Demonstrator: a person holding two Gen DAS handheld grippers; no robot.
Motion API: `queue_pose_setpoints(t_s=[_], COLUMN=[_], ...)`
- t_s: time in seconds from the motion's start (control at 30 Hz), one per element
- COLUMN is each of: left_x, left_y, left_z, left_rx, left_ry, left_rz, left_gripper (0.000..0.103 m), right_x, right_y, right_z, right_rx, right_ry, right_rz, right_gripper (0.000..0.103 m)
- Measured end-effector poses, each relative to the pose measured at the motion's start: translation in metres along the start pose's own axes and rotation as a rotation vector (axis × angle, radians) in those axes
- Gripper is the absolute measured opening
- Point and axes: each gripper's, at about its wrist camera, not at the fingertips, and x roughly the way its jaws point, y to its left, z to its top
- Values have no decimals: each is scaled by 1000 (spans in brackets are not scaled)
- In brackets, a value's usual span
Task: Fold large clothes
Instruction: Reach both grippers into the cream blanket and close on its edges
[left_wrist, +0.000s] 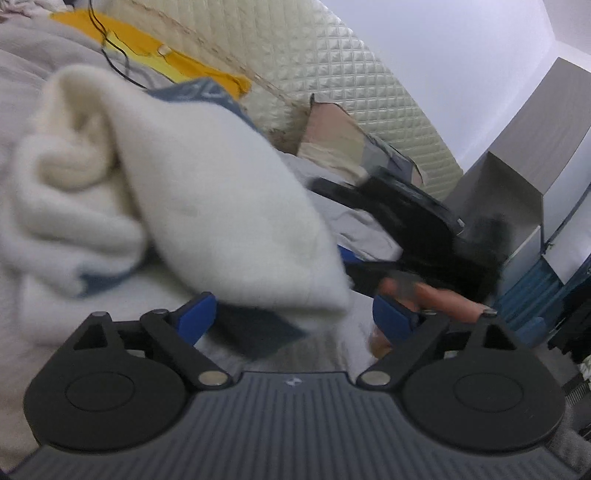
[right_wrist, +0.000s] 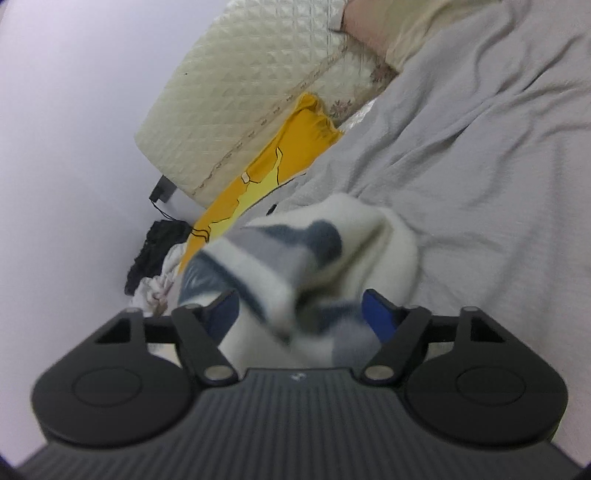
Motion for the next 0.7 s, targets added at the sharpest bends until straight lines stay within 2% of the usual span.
queue_pose_setpoints(t_s=[0.03,0.1,0.17,0.27,0.33,0.43,0.6,0.7], left_x=[8,27,42,49,47,36,-22,-71], left_y=[2,10,23,35,42,44,24,22], left_z=[3,7,12,20,26,34,37,35], left_rx=[-3,-36,-116,-165,-220,-251,-164,-176], left_ry=[5,26,28,6,1,-5,-66,-93], left_rz=[4,21,2,-23,-34,-25,-22,-14], left_gripper=[92,87,83,63,42,23,16,15], right_x=[11,34,51,50,42,21,-28,-65], right_y=[-4,-10,-11,-5,-1,15,54,75], right_z=[4,12,18,23,28,33,29,17], right_rx=[14,33,26,3,-6,-61,-131,-158], right_ry=[16,65,97,99,91,75,44,19], right_rz=[22,58,67,97,107,118,132,127], right_gripper=[67,51,37,21,16,11,10,10])
